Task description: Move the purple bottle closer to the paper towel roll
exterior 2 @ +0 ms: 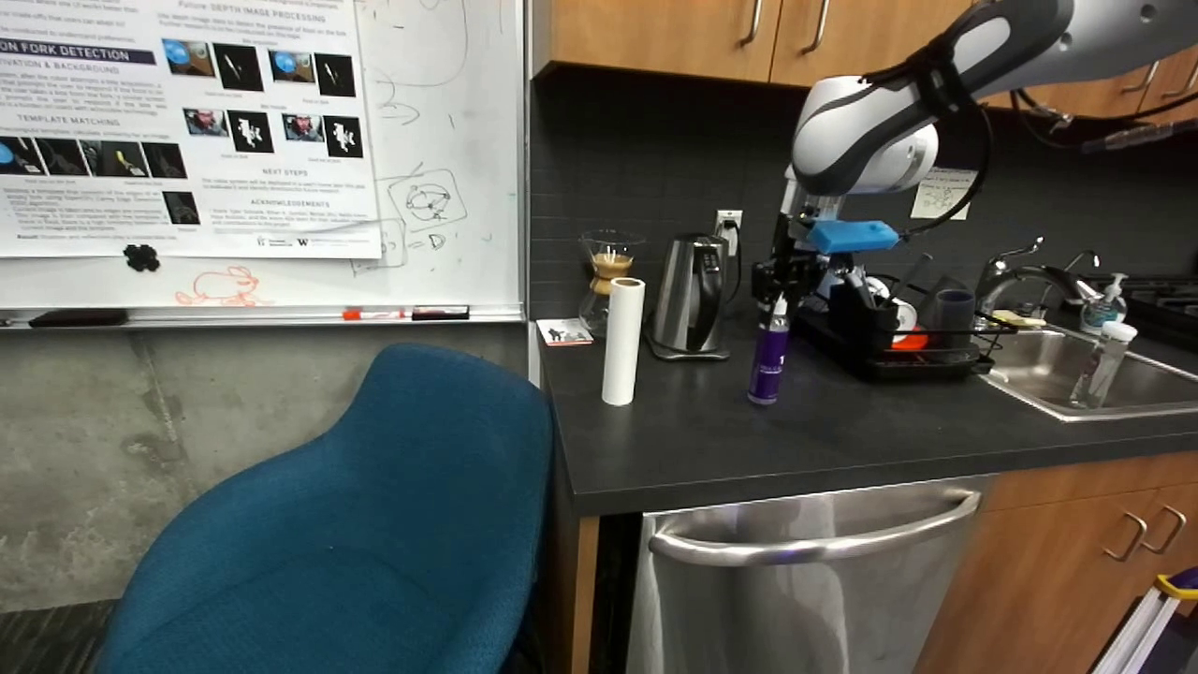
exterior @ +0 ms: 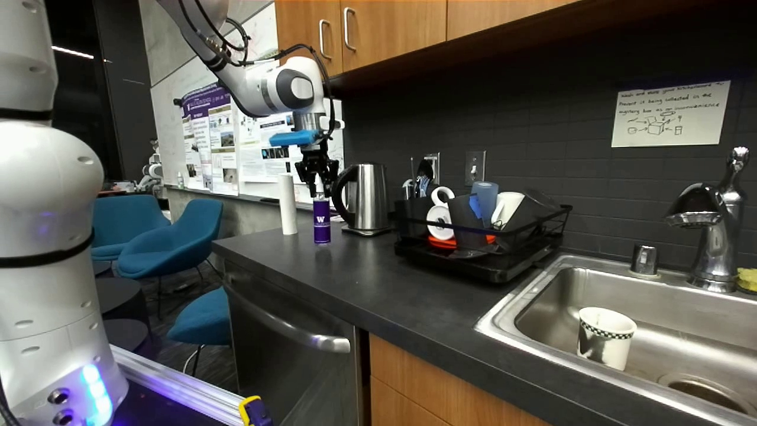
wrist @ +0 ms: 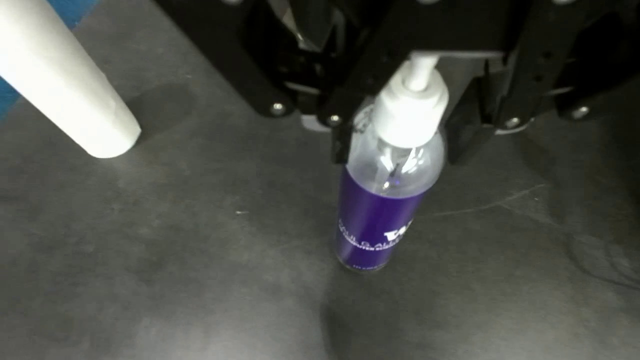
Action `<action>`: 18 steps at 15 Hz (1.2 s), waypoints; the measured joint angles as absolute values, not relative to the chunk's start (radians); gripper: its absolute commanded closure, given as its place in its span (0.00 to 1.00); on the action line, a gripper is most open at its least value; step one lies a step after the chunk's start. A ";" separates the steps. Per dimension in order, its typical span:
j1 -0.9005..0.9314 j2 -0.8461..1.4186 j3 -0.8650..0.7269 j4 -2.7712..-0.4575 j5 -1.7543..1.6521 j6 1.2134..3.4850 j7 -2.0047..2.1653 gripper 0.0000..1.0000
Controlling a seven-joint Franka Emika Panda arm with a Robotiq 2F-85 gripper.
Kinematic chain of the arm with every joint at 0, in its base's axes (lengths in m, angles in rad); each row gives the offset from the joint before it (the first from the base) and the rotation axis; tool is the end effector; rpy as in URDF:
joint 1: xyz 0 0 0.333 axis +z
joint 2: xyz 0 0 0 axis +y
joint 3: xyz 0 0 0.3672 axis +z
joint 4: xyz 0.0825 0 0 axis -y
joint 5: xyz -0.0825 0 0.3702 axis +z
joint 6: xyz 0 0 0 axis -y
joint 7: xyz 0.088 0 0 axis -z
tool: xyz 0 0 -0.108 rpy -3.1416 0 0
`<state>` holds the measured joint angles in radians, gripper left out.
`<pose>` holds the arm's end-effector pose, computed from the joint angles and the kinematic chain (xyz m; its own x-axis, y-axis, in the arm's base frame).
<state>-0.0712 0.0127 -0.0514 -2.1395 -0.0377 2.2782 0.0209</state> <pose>0.5385 -0.0672 0.4687 0.9850 -0.1177 0.1259 -0.1223 -0.9921 0.0295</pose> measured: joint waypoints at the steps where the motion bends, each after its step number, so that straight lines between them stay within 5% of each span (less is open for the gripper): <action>1: -0.058 0.032 -0.040 -2.121 -0.038 2.278 0.046 0.82; 18: -0.017 0.240 0.000 -1.832 0.042 2.245 0.061 0.82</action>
<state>-0.0166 0.2400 -0.0003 -1.8318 0.0424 2.2449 0.0613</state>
